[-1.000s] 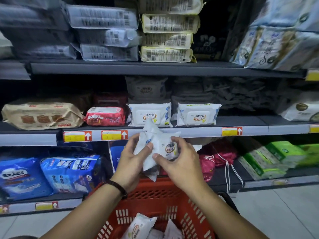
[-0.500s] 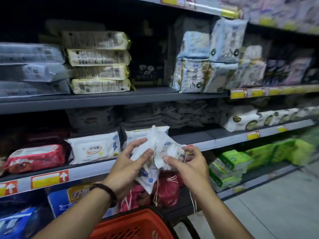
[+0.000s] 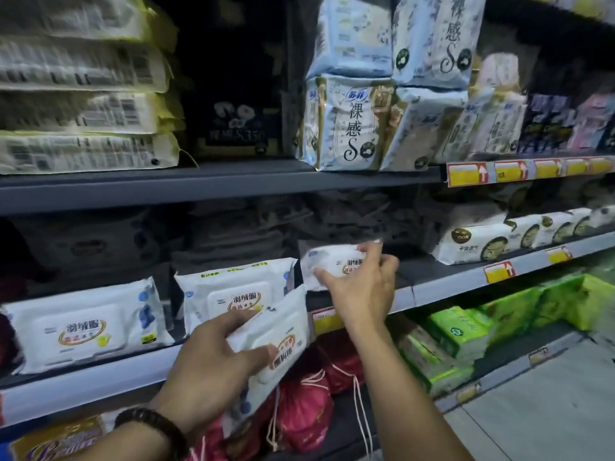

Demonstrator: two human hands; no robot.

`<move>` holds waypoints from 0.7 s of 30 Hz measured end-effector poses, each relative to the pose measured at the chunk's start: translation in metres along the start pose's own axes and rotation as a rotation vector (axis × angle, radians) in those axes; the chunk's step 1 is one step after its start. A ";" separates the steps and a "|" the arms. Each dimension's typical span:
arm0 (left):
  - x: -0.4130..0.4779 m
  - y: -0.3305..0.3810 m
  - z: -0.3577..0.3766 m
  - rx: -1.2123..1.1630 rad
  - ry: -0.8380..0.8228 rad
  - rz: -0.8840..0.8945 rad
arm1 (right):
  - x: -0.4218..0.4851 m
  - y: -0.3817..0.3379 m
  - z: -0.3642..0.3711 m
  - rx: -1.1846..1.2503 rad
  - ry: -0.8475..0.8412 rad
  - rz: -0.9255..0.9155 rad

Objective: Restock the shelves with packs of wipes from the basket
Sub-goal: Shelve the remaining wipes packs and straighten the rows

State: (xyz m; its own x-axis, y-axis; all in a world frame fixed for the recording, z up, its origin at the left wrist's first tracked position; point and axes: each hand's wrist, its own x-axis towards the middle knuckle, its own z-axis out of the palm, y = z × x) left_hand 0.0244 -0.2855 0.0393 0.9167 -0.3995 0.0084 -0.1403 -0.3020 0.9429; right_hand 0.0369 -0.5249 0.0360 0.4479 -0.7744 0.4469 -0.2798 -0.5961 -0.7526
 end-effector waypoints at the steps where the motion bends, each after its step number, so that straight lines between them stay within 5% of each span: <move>1: 0.003 0.001 -0.002 0.055 -0.009 0.011 | 0.003 0.004 0.010 -0.013 -0.013 -0.021; 13: 0.022 0.009 0.006 0.240 -0.019 0.033 | 0.044 -0.003 0.052 -0.106 -0.216 0.041; 21: 0.023 0.020 0.015 -0.188 0.031 -0.077 | 0.063 -0.006 -0.036 0.324 -0.195 -0.070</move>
State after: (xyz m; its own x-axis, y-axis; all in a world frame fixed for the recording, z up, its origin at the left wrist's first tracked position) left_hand 0.0368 -0.3134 0.0534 0.9336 -0.3535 -0.0583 0.0002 -0.1623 0.9867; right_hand 0.0367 -0.5779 0.0862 0.6180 -0.6611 0.4256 0.0259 -0.5239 -0.8514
